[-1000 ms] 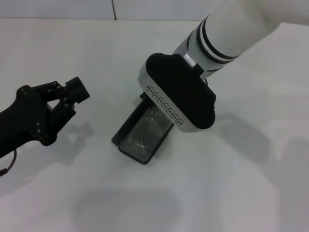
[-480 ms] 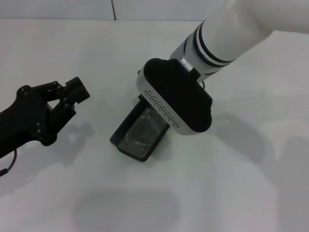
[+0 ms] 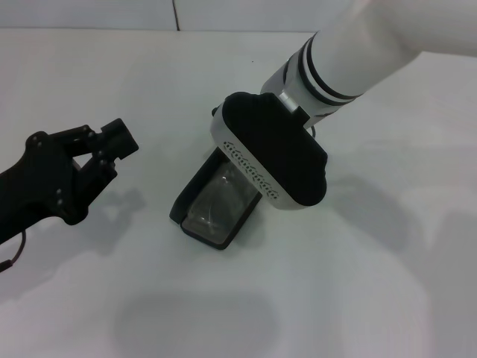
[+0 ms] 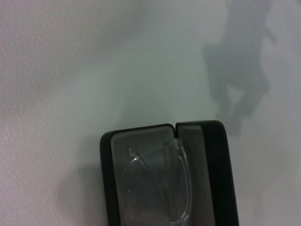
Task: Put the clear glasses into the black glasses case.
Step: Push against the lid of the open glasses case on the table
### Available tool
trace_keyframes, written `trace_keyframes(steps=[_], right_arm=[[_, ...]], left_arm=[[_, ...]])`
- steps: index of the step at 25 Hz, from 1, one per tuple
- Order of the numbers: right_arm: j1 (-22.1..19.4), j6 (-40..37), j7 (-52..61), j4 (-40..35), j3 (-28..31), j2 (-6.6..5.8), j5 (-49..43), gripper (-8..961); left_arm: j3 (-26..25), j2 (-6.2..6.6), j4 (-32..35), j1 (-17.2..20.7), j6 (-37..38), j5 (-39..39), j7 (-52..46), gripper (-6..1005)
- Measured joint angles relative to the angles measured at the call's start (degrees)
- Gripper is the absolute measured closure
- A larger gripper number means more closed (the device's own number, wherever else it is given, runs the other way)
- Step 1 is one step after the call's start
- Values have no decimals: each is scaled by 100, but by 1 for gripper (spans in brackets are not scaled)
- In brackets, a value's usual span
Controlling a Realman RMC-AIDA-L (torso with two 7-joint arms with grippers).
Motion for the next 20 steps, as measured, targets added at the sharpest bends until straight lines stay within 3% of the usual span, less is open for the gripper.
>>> trace_keyframes(steps=[20], right_arm=[[-15,-415,448,-503,22,-12,-378,849]], left_arm=[[-82,35,2,17,-2,0,-21,860]])
